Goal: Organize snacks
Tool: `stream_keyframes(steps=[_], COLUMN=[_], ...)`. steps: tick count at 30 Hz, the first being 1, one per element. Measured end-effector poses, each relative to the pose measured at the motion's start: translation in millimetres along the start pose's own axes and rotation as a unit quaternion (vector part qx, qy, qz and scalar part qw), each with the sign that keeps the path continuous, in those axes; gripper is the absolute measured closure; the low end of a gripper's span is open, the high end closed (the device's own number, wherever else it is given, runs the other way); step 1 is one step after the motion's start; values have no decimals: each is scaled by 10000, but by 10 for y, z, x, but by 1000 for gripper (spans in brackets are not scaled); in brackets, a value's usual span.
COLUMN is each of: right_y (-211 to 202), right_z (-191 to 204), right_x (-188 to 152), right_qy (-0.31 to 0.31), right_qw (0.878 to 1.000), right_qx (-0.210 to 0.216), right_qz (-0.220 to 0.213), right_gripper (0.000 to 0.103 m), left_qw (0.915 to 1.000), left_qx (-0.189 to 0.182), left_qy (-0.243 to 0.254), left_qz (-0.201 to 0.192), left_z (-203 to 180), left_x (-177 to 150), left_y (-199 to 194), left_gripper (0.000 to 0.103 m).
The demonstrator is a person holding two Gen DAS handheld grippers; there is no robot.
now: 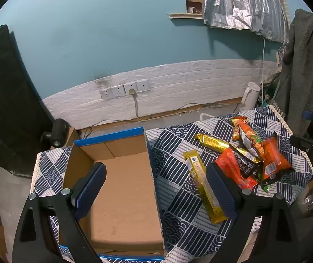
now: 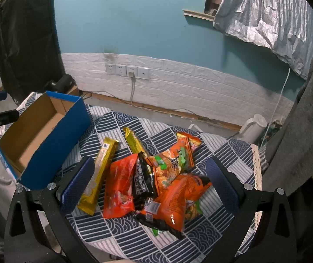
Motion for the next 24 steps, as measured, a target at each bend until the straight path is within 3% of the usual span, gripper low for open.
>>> stream_keyframes(steps=[24], right_y=[-6], right_z=[-17], right_x=[7], right_qy=[-13], right_qw=[10000], right_qx=[-3], right_qz=[22], right_gripper=[3], left_qw=[10000], left_qx=[-36], left_qy=[-20], left_qz=[35], left_z=[-16], left_x=[-33], left_y=[-11], left_gripper=[9])
Point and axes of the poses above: each gripper's, at about its wrist camera, not at the fingertips, and y roughly the way its jaws point, z to its left, x to its top, the point moved 4 cm from there along y, roughly the way its jaws point, and after that the axes turned 14 degrees about -z, right-handed, at the moved point
